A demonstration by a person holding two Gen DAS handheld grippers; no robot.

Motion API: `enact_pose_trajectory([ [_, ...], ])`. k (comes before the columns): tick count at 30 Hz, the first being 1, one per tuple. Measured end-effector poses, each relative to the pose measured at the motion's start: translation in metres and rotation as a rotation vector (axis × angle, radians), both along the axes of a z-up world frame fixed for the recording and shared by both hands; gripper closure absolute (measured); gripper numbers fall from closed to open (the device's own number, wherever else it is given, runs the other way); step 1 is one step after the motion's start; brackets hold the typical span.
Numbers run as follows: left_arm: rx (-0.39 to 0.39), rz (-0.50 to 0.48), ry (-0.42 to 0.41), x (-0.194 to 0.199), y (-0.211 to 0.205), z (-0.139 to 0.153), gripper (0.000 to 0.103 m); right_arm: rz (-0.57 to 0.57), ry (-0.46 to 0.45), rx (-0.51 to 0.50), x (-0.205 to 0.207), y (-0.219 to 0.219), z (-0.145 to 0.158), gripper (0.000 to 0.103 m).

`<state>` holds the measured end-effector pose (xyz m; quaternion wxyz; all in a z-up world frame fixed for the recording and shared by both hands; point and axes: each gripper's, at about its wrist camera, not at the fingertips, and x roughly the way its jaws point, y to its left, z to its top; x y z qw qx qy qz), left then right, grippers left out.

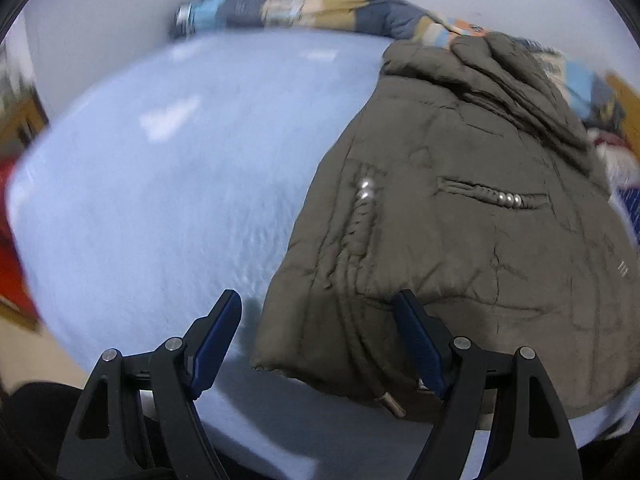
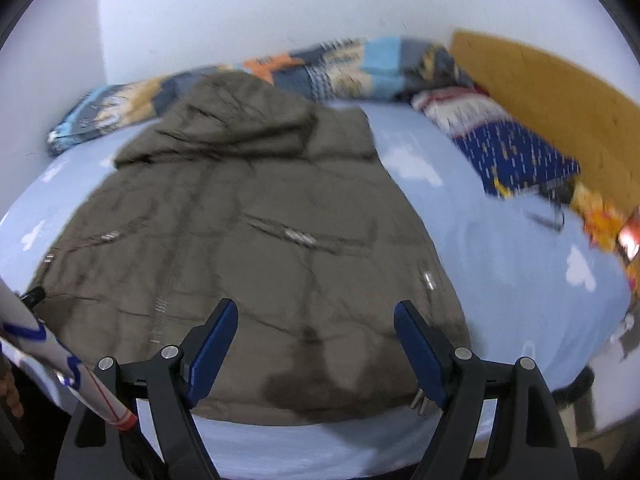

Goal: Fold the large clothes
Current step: 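Grasp the jacket side edge with the right tool while the left tool slides under it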

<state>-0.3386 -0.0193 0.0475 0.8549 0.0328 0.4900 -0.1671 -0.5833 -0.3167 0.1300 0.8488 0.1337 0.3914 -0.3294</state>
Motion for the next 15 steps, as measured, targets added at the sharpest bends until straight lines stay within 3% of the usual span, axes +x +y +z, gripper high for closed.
enact_pose_trajectory([
  [3,-0.074,0.059,-0.02,0.006,0.018,0.011,0.025,-0.03,0.042,0.076,-0.005,-0.022,-0.024,0.019],
  [5,-0.148,0.084,-0.024,0.011,0.032,0.019,0.025,-0.064,0.013,0.093,-0.017,-0.036,-0.027,0.019],
  [8,-0.232,0.115,0.017,0.024,0.053,0.019,0.025,-0.142,-0.045,0.102,-0.039,-0.059,-0.021,0.019],
  [10,-0.298,0.14,0.086,0.032,0.066,0.009,0.025,-0.184,-0.082,0.134,-0.052,-0.075,-0.021,0.019],
  [12,-0.329,0.155,0.133,0.036,0.072,-0.001,0.025,-0.239,-0.136,0.216,-0.067,-0.095,-0.028,0.019],
  [15,-0.38,0.156,0.154,0.036,0.077,-0.006,0.025,-0.321,-0.269,0.416,-0.09,-0.121,-0.046,0.019],
])
